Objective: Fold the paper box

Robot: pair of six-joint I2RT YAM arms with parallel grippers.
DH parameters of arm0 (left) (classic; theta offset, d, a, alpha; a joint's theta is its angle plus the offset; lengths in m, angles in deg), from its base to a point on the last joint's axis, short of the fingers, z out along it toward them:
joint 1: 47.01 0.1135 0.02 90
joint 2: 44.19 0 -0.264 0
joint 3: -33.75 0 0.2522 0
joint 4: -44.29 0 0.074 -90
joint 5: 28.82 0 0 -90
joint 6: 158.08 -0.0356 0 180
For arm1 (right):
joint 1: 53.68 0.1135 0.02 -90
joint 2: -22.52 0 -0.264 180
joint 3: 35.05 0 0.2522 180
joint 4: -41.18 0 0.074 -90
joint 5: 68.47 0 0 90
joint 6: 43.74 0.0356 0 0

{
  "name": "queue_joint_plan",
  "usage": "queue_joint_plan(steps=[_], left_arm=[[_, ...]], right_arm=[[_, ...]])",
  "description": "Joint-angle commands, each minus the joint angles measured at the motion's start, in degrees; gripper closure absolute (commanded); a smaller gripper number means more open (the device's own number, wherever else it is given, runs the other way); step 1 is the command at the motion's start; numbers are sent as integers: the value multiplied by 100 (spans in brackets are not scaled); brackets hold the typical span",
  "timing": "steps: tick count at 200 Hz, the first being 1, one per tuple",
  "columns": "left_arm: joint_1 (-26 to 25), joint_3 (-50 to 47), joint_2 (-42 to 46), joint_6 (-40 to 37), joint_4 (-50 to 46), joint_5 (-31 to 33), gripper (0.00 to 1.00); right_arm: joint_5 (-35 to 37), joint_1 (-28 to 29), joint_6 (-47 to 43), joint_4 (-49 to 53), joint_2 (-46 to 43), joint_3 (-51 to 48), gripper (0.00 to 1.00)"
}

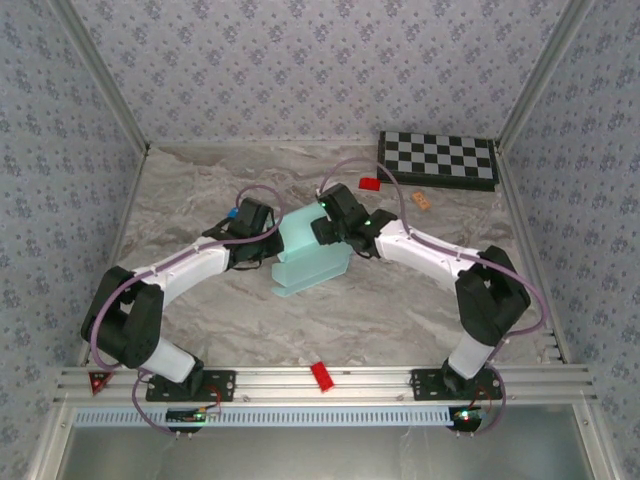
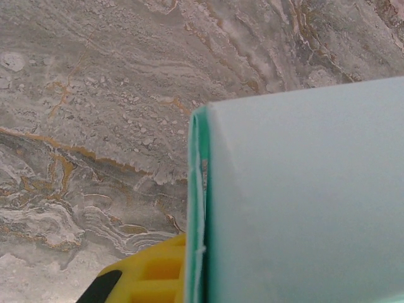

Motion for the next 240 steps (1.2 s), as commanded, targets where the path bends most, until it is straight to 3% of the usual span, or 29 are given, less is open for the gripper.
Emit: queue_joint_plan(steps=[1, 87, 116, 160, 184, 240], left_arm=[[-82, 196, -38, 201, -110, 170, 100], [-377, 79, 59, 889, 75, 712, 100], [-402, 42, 92, 1442, 20, 884, 100], [-501, 118, 57, 2315, -11, 1055, 100], [-640, 391, -60, 3000, -524, 1438, 100], [-908, 898, -379, 4209, -1299, 1853, 100]], right_arm=[[-174, -118, 100, -58, -373, -100, 32], [-331, -574, 1163, 913, -996, 291, 34], [-161, -561, 1230, 1253, -1323, 377, 34], [-639, -680, 1721, 1684, -1915, 359, 34], [-1201, -681, 1797, 1683, -2206, 241, 33], [-1469, -670, 2913, 2330, -2458, 58, 37]])
